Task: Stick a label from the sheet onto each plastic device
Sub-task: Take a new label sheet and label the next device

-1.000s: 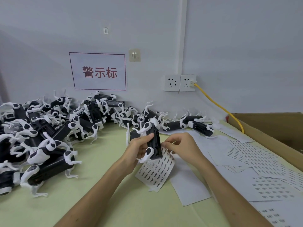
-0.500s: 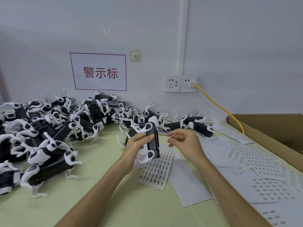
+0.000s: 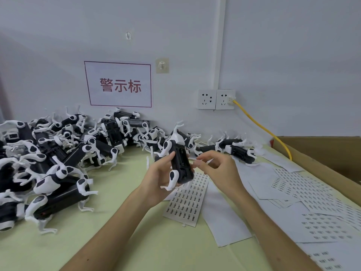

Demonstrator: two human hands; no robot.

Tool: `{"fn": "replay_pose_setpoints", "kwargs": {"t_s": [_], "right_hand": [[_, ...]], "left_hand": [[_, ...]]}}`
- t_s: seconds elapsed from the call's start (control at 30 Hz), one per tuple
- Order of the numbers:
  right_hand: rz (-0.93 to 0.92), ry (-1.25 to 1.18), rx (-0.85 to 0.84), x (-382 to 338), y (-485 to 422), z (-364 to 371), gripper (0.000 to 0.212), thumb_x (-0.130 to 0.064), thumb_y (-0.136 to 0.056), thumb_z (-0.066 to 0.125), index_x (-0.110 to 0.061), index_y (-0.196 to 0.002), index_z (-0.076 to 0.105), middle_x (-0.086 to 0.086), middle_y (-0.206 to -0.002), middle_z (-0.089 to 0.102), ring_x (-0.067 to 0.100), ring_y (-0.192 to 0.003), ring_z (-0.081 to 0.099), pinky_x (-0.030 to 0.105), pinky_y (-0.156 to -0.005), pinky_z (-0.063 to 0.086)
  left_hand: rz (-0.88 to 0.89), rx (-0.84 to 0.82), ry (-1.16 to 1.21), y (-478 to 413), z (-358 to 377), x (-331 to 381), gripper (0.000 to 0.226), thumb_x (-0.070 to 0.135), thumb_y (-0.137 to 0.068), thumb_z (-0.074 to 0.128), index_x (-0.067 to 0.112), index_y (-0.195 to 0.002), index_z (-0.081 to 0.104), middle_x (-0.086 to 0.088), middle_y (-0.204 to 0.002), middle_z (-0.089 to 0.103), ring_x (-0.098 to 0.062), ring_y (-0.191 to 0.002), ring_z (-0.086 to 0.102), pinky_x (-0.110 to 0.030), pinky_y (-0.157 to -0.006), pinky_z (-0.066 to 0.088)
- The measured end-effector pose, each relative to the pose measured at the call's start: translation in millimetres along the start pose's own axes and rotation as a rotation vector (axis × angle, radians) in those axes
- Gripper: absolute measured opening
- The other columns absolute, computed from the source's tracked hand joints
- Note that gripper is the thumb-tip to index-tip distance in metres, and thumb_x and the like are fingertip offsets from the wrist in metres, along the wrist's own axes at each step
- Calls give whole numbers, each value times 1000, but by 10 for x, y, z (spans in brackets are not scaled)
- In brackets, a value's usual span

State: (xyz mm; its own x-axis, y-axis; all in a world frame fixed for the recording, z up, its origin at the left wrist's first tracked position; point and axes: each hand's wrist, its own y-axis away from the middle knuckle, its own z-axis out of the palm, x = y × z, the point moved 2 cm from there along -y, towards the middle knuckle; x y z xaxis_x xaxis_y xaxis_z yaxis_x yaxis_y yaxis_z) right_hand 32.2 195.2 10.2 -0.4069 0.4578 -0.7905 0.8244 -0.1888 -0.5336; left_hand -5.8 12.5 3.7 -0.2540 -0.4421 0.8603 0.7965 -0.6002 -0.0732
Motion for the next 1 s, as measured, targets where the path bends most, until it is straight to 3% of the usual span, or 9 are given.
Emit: {"fn": "replay_pose_setpoints", "kwargs": {"t_s": [0.1,0.2,0.27,0.43,0.57,0.7,1.0], "right_hand": [[10,30,-8,3,7,-5,7,-34,-81,81,-36,-81,74,-11,-73,70,6,-54,54,12,-55,42],[35,33,-21,11,-1,-7,9,-24,-87,76,-31,-82,74,-7,-78,72,16,-59,64,20,-61,50],[73,-32,-25,8,-8,-7,12,-20,-92,70,-23,-81,75,-2,-77,72,16,-58,66,26,-64,53],[262,-293,-66,-23,10,32,15,-19,-95,67,-20,-84,78,2,-76,73,15,-61,67,22,-63,54],[347,-389,-84,-24,11,69,11,-21,-94,68,-13,-92,77,1,-77,73,15,-64,68,21,-63,54],[361,-429,-57,-26,12,54,12,-21,-94,68,-13,-92,76,0,-76,73,15,-63,67,20,-62,54],[341,-476,-20,-34,4,29,7,-18,-92,71,-15,-89,76,0,-74,72,15,-60,67,20,-60,53]], "left_hand": [[41,21,-20,1,-11,28,52,38,-92,55,2,-128,64,-23,-124,66,-32,-96,68,-31,-70,58],[91,22,-34,-21,-27,32,56,37,-95,53,0,-137,57,-24,-137,62,-32,-98,68,-38,-85,57],[121,14,-66,-24,-11,30,54,37,-94,54,2,-134,61,-23,-135,63,-31,-100,65,-41,-94,52],[193,-8,-159,-33,16,0,45,34,-86,61,6,-121,69,-16,-112,69,-30,-101,64,-40,-88,55],[250,-52,-241,-22,34,-23,51,32,-77,71,3,-119,73,-20,-115,70,-32,-104,67,-42,-91,56],[278,-62,-315,-40,7,-49,46,33,-77,71,3,-113,74,-21,-115,70,-35,-106,65,-52,-102,49],[280,-84,-334,-32,4,-48,44,32,-79,70,6,-114,75,-20,-117,71,-31,-106,68,-40,-94,54]]}}
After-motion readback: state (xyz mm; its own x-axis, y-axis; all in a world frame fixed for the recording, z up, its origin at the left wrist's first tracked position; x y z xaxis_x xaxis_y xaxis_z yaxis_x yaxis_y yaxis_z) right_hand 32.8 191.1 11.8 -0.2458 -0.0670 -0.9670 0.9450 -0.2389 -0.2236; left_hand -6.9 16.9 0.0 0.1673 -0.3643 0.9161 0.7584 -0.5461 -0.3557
